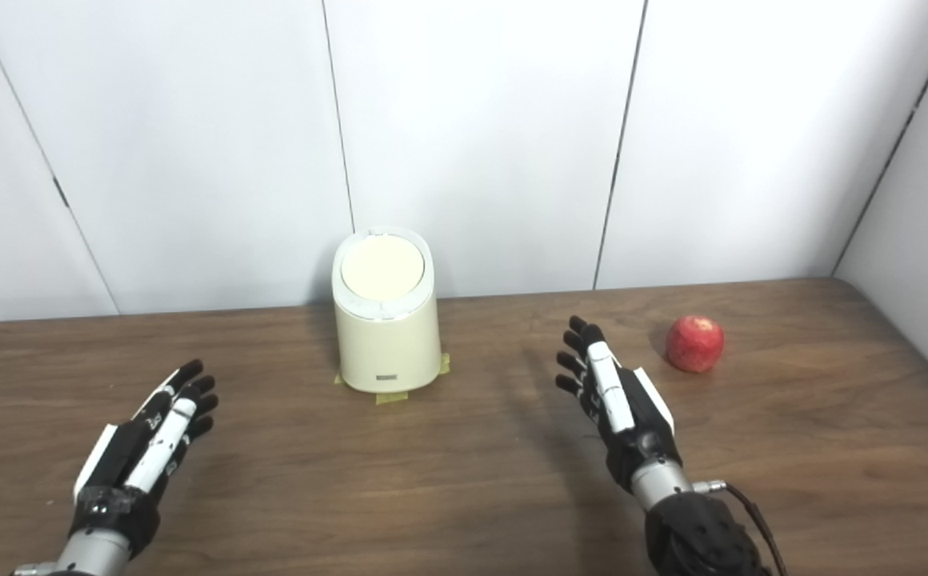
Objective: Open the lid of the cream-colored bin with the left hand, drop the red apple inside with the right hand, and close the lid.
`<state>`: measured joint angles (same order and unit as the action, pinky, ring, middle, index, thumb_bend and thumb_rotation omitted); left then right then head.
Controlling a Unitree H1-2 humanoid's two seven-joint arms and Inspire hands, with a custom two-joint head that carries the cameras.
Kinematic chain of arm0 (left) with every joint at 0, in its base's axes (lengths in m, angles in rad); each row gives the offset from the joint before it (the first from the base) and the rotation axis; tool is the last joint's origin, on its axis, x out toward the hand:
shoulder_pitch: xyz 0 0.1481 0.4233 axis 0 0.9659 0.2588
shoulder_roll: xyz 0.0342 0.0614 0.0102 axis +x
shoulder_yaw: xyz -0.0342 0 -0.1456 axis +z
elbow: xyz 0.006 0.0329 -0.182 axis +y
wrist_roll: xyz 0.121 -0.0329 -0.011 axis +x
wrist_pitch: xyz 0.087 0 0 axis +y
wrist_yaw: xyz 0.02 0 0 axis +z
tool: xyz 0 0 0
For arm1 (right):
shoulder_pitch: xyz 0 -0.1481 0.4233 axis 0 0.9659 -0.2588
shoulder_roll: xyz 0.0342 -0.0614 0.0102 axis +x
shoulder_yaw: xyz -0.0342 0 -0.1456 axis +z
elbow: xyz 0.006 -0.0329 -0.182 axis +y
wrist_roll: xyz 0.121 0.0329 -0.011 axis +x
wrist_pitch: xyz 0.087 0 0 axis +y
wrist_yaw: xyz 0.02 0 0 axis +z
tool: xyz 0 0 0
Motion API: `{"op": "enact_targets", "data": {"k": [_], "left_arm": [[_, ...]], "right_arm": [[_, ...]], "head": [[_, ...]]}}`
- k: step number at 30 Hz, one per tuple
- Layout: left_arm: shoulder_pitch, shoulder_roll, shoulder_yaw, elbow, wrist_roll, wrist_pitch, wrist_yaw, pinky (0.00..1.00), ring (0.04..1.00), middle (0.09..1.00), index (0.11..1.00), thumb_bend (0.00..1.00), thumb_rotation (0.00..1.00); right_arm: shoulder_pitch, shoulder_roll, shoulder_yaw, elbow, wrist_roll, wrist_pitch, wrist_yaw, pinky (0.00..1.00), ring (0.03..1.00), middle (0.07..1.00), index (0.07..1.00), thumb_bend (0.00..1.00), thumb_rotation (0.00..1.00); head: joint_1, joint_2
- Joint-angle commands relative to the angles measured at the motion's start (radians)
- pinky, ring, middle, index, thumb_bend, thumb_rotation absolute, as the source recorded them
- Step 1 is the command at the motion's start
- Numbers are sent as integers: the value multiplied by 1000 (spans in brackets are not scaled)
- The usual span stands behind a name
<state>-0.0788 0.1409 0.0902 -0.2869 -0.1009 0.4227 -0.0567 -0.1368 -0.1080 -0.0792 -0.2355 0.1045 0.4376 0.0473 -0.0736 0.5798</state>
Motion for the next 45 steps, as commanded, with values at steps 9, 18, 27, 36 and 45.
{"op": "enact_targets", "data": {"k": [9,18,27,36,45], "left_arm": [[-26,8,-7,-40,9,6,1,915,902,910,942,323,633],[-24,19,-17,-44,17,0,-7,928,916,927,954,330,626],[-46,37,-50,-107,91,33,6,847,883,915,977,482,461],[-234,63,-38,-100,198,47,-26,706,831,871,932,681,276],[-457,41,-2,32,347,47,-145,670,807,864,916,762,205]], "right_arm": [[-38,-10,-6,-38,3,-1,-1,868,923,954,960,477,998],[-35,-13,-9,-45,8,12,4,873,929,960,965,490,992],[-24,-13,-20,-38,19,6,6,880,936,962,962,499,980],[-17,-20,-18,-28,18,-6,13,898,939,964,968,482,996],[-13,-26,-19,-24,24,-16,31,891,930,958,975,467,996]], "head": [[17,6],[34,6],[88,-5],[122,-19],[119,-28]]}}
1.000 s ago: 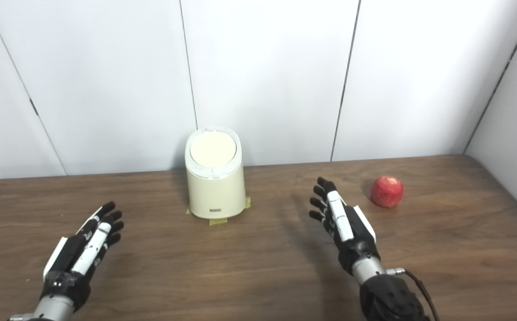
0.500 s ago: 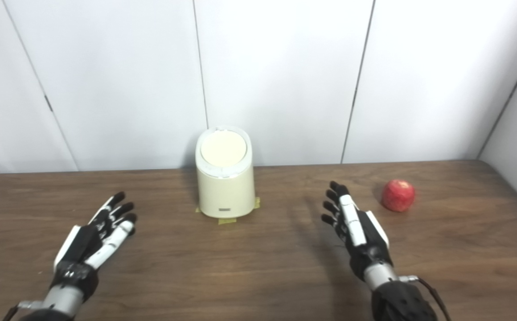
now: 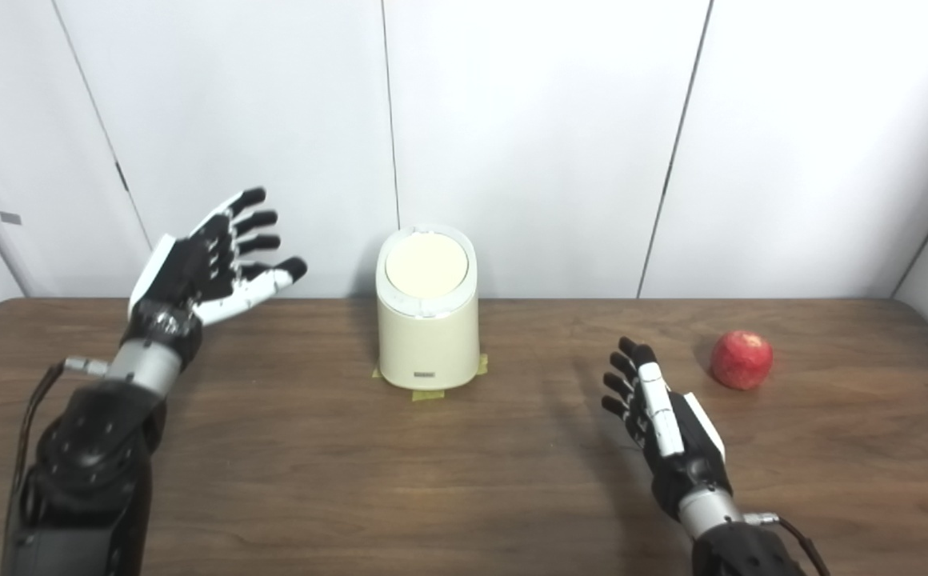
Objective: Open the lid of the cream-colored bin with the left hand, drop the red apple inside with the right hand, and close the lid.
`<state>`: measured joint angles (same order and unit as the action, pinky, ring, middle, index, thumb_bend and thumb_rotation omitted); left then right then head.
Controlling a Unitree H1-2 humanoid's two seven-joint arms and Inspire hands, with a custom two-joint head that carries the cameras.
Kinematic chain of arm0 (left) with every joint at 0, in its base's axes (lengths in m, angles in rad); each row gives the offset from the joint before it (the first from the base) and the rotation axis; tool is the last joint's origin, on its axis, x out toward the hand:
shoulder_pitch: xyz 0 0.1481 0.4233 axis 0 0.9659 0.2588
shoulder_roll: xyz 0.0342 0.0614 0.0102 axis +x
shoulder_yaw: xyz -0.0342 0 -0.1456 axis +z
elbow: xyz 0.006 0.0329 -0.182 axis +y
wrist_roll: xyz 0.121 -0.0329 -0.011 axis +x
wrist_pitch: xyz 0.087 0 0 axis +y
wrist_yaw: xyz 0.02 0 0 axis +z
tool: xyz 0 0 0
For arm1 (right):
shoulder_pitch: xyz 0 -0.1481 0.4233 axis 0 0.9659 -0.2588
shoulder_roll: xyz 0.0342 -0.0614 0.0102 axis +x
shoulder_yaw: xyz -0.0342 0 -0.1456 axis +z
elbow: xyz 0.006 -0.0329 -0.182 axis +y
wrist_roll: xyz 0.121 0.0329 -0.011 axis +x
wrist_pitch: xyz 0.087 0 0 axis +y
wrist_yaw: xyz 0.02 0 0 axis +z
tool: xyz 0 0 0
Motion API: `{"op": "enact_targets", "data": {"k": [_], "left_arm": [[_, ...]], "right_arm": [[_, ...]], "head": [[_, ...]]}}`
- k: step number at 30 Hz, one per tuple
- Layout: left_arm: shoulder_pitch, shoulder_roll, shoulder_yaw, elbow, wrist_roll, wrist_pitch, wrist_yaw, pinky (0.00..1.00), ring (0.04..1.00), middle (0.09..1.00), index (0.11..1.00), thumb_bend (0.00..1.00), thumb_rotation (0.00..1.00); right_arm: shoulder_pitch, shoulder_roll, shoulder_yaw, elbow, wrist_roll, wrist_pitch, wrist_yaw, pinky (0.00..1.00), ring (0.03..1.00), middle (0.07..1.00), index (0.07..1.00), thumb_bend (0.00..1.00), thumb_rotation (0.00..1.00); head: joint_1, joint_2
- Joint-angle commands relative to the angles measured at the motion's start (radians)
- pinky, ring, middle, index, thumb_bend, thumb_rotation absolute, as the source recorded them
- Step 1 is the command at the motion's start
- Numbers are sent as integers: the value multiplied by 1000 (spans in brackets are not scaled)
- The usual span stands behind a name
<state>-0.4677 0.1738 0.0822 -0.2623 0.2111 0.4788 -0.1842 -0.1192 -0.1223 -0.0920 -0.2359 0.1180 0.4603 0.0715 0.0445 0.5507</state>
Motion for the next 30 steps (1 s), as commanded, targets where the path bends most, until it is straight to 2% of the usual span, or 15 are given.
{"op": "enact_targets", "data": {"k": [1,4,9,13,17,21,24,30], "left_arm": [[-92,4,8,27,54,-9,-31,686,812,867,917,774,203],[-177,-8,4,111,137,-9,-75,711,818,868,904,816,195],[-267,-50,5,197,286,-9,-159,750,863,888,906,877,133],[-330,-61,-48,281,403,-9,-176,692,839,886,908,900,122],[-393,-60,-114,381,431,-9,-150,662,821,884,920,901,89],[-451,-75,-148,474,461,-9,-112,750,879,890,912,916,83],[-495,-87,-177,558,479,-10,-71,770,892,894,898,928,53],[-552,-71,-289,686,515,-15,-11,747,909,913,892,932,56]], "right_arm": [[-29,-12,-5,-25,10,-39,7,888,926,957,973,476,993],[-28,-9,-8,-26,13,-41,6,886,922,953,970,471,992],[-24,-9,-5,-30,11,-38,5,879,917,950,965,469,992],[-22,-4,-5,-32,9,-35,0,866,913,944,959,479,978],[-20,-3,1,-40,7,-34,2,866,914,946,962,464,993],[-21,6,2,-47,6,-20,-8,869,914,944,960,466,983],[-22,14,3,-53,4,-11,-14,859,910,941,958,476,974],[-22,27,12,-65,-2,-5,-18,830,906,933,958,477,977]], "head": [[2,0],[2,-1],[0,1],[-3,3],[-8,6],[-11,9],[-14,9],[-22,11]]}}
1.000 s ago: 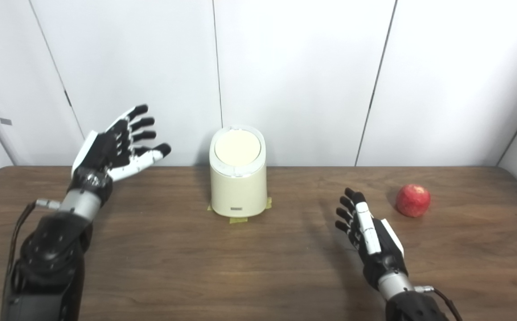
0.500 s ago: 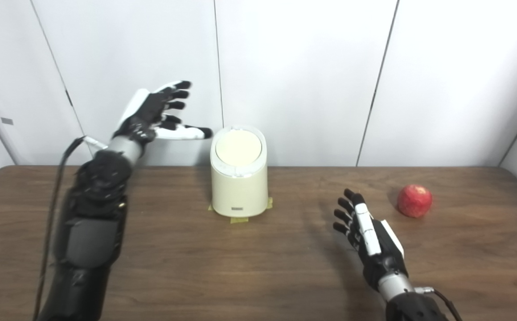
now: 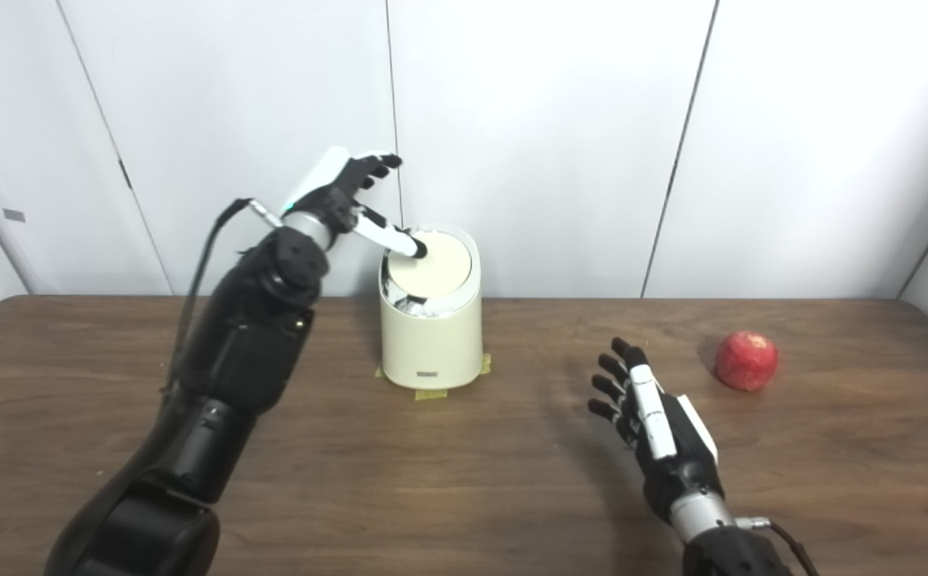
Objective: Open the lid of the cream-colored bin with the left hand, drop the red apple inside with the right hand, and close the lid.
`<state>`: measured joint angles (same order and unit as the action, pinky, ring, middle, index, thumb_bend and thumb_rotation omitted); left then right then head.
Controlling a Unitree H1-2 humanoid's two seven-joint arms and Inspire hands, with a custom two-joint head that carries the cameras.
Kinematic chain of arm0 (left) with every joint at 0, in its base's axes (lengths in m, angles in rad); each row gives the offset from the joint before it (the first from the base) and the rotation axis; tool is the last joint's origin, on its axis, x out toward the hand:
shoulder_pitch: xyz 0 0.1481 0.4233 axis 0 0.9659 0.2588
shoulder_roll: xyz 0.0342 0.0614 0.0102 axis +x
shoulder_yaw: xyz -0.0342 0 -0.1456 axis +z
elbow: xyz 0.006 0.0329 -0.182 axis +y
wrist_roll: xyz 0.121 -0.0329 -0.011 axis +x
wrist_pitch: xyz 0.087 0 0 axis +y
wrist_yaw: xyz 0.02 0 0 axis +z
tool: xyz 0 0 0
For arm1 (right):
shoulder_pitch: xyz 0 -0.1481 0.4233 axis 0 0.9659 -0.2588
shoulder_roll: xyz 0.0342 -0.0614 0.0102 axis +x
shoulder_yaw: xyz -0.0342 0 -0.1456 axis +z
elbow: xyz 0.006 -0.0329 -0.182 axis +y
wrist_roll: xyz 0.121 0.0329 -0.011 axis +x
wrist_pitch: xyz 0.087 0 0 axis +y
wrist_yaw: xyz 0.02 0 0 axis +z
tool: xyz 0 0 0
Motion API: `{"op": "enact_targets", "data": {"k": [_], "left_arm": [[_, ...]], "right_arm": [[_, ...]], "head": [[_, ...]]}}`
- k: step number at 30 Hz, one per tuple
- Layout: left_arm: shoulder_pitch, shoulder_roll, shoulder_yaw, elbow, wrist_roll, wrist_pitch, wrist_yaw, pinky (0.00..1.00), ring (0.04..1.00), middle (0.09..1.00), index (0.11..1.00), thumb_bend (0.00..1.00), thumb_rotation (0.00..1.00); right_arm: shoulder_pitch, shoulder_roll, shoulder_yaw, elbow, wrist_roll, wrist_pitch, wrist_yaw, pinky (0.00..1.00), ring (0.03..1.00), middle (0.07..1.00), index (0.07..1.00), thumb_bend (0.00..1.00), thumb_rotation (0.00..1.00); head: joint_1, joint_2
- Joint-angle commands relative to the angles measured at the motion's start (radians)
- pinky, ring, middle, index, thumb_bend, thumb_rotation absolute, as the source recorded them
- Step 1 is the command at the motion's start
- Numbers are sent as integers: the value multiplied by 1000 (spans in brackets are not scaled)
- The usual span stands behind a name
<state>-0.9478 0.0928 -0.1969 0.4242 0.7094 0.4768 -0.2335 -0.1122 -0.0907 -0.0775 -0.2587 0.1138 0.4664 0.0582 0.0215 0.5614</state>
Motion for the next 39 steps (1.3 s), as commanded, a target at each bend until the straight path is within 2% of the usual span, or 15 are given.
{"op": "enact_targets", "data": {"k": [1,12,18,21,25,27,32,39], "left_arm": [[-79,13,-27,17,19,-16,47,750,915,930,896,925,49],[-118,34,-138,143,19,-59,123,776,897,943,902,897,1],[-143,45,-198,197,37,-74,144,797,880,910,896,906,0],[-146,54,-229,197,52,-73,142,783,865,900,896,907,0],[-147,62,-272,205,81,-66,138,835,895,919,904,911,3],[-146,73,-313,206,113,-75,130,867,911,927,907,918,0],[-148,90,-404,210,188,-80,112,867,901,913,915,959,12],[-129,95,-474,220,245,-106,88,895,884,882,912,1000,27]], "right_arm": [[-28,-3,-1,-44,1,-13,-4,829,905,933,959,479,978],[-27,10,1,-47,-4,-26,-11,824,894,925,956,478,967],[-28,13,2,-51,-3,-25,-14,834,890,920,955,470,975],[-28,11,1,-50,2,-30,-11,835,888,923,960,474,985],[-29,11,-2,-48,4,-29,-13,828,885,920,958,476,972],[-29,11,-4,-51,7,-26,-13,834,883,919,957,475,970],[-29,6,-7,-55,14,-23,-9,847,886,921,962,484,973],[-26,-2,-6,-58,19,-31,-2,845,881,920,967,493,971]], "head": [[0,1],[-4,1],[-6,3],[-2,6],[-1,6],[1,7],[-1,9],[-10,16]]}}
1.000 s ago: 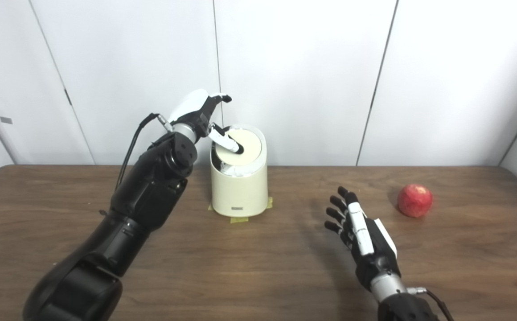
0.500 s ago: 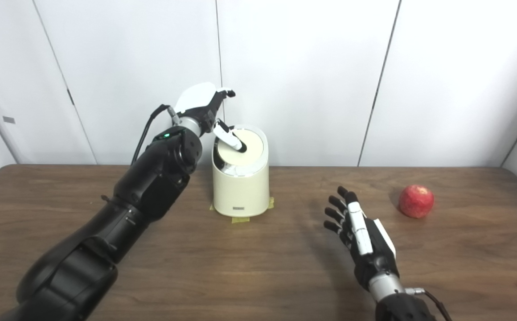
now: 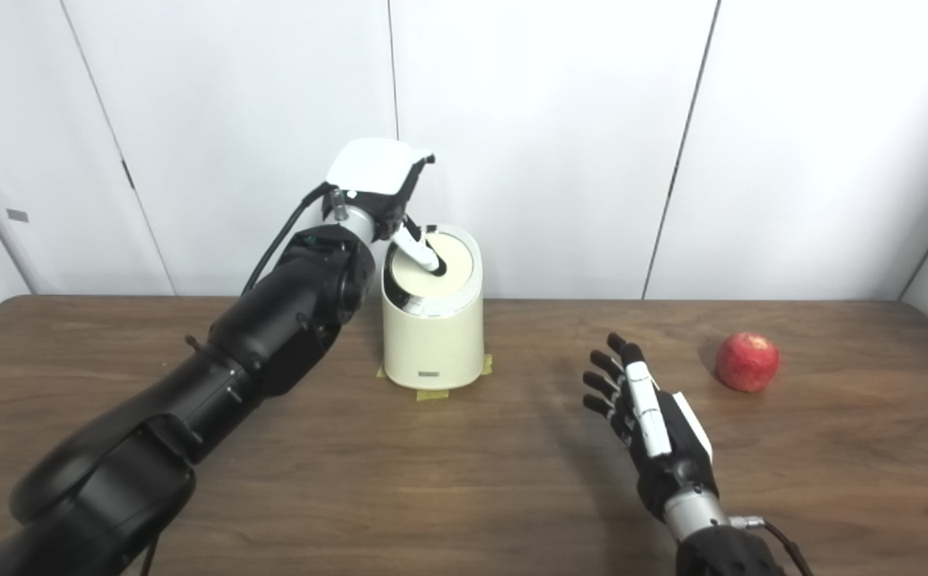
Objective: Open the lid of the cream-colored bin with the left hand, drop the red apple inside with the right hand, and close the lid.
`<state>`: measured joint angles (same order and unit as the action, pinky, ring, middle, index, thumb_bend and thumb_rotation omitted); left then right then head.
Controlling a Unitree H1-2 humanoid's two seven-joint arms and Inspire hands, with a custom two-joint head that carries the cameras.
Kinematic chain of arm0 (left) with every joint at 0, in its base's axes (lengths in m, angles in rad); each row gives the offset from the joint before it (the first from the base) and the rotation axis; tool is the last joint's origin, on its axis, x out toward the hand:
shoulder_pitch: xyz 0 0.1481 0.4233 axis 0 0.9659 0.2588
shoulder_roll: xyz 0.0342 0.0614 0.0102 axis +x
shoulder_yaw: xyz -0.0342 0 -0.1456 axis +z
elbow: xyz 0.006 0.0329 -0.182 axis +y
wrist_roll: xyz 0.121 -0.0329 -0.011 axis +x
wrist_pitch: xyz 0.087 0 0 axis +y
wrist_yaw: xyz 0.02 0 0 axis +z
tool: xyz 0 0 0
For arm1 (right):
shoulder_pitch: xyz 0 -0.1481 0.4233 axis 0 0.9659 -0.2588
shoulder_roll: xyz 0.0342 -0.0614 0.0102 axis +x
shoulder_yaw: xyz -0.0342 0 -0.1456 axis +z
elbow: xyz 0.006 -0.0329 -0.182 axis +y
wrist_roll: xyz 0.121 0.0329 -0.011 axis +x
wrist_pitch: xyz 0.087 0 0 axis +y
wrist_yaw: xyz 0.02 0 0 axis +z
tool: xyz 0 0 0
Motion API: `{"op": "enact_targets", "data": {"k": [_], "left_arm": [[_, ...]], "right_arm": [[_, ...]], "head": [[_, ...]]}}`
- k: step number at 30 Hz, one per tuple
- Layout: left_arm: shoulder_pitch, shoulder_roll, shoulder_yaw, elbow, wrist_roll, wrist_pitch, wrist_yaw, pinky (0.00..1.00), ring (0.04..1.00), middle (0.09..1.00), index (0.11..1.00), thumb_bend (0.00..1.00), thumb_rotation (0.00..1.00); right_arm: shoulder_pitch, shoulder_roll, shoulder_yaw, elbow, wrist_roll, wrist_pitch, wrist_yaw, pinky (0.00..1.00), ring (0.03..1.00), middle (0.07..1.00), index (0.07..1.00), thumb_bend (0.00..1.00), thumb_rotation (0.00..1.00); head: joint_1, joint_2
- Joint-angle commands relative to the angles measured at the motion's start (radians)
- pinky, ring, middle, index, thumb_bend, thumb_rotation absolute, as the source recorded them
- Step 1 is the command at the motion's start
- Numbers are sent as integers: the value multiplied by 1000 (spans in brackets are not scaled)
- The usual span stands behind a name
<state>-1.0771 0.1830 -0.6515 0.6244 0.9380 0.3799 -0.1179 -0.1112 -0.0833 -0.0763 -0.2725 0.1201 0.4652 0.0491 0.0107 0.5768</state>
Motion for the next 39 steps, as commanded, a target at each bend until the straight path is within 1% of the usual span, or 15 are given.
{"op": "enact_targets", "data": {"k": [1,7,12,17,20,22,23,24,26,27,30,34,37,38,39], "left_arm": [[4,5,-17,16,16,-9,-32,894,883,881,912,1000,27],[15,7,23,-20,-6,9,-54,866,885,887,914,973,40],[19,5,70,-63,-28,33,-87,901,915,911,919,936,27],[16,8,159,-157,-98,76,-150,931,936,926,887,878,87],[5,5,233,-220,-119,89,-199,768,858,864,798,861,123],[8,-15,320,-264,-147,90,-225,515,662,703,752,849,106],[13,-29,379,-292,-171,90,-237,478,631,678,746,830,93],[23,-45,441,-320,-198,90,-244,542,679,718,745,783,91],[51,-78,542,-380,-249,90,-228,589,706,737,738,716,102],[65,-93,578,-404,-267,90,-212,611,717,740,732,678,114],[112,-126,649,-480,-308,90,-174,664,749,760,741,589,118],[179,-157,713,-576,-372,90,-127,716,778,784,771,531,119],[232,-162,733,-632,-430,83,-85,688,749,756,828,493,116],[257,-170,752,-654,-467,76,-69,651,727,749,849,484,96],[274,-175,764,-668,-496,72,-56,628,714,745,870,469,49]], "right_arm": [[-27,-10,-7,-46,12,-28,7,848,882,921,968,493,972],[-27,-11,-10,-46,19,-26,6,849,881,917,965,499,967],[-24,-20,-11,-48,20,-24,9,847,881,917,966,499,967],[-23,-24,-14,-55,18,-7,3,841,874,912,959,505,962],[-22,-28,-15,-55,19,-9,7,836,873,913,957,503,965],[-22,-33,-15,-49,16,-16,9,846,874,914,957,509,963],[-22,-35,-15,-49,16,-15,8,846,873,914,956,508,963],[-22,-36,-15,-50,15,-14,6,847,874,913,953,505,963],[-21,-39,-15,-54,14,-9,3,845,875,913,949,507,961],[-21,-41,-14,-55,12,-7,1,842,876,913,945,509,959],[-22,-37,-16,-57,15,3,-10,838,878,912,934,508,953],[-22,-41,-9,-63,12,4,-14,835,876,905,926,512,941],[-22,-55,1,-65,0,0,-3,825,877,909,928,488,860],[-22,-55,1,-66,-2,-2,-4,815,873,907,920,476,789],[-22,-54,0,-67,-3,-3,-6,796,864,903,907,457,661]], "head": [[1,2],[1,7],[3,12],[1,20],[2,23],[3,26],[-1,28],[-1,28],[-2,31],[-2,31],[-4,31],[-6,36],[-11,38],[-11,38],[-11,38]]}}
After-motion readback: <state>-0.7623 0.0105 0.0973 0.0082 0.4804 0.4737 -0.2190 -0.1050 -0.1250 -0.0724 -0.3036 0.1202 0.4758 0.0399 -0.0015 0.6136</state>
